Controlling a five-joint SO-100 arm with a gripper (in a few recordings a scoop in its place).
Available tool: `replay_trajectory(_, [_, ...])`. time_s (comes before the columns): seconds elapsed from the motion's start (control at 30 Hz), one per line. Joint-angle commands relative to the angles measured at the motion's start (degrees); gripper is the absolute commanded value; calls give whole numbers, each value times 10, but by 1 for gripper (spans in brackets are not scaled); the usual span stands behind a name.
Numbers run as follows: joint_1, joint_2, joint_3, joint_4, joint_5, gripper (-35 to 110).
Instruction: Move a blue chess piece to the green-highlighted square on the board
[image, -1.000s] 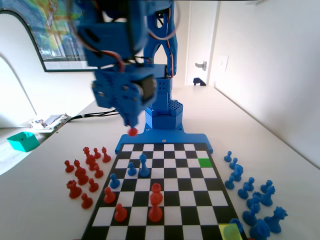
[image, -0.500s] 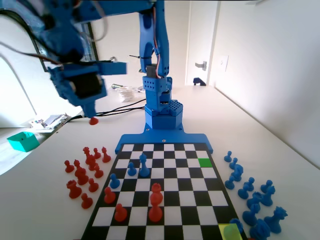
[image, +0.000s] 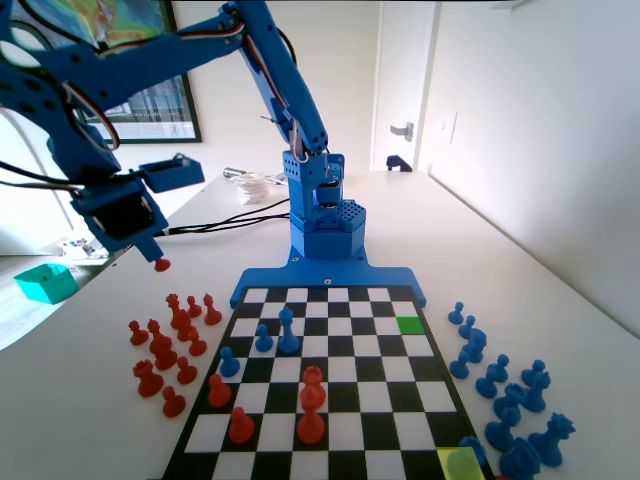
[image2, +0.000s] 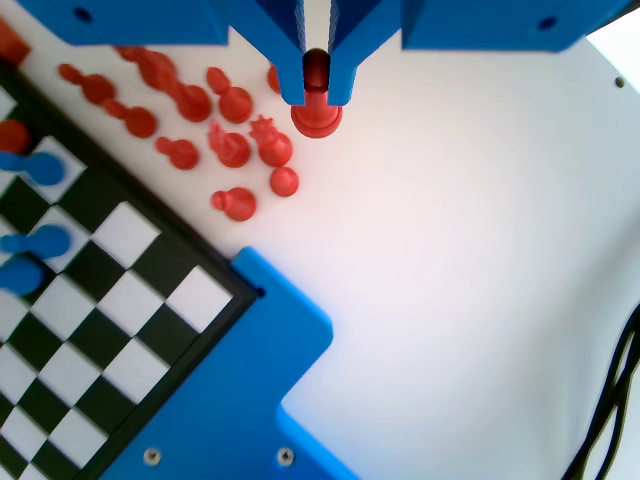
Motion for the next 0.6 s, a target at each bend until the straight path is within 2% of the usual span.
replay_trajectory(0.0, [17,-4,-24,-40,-9,1])
replay_trajectory(0.33, [15,-33,30,-172,13,1])
replay_trajectory(0.57, [-4,-41,63,-215,20,1])
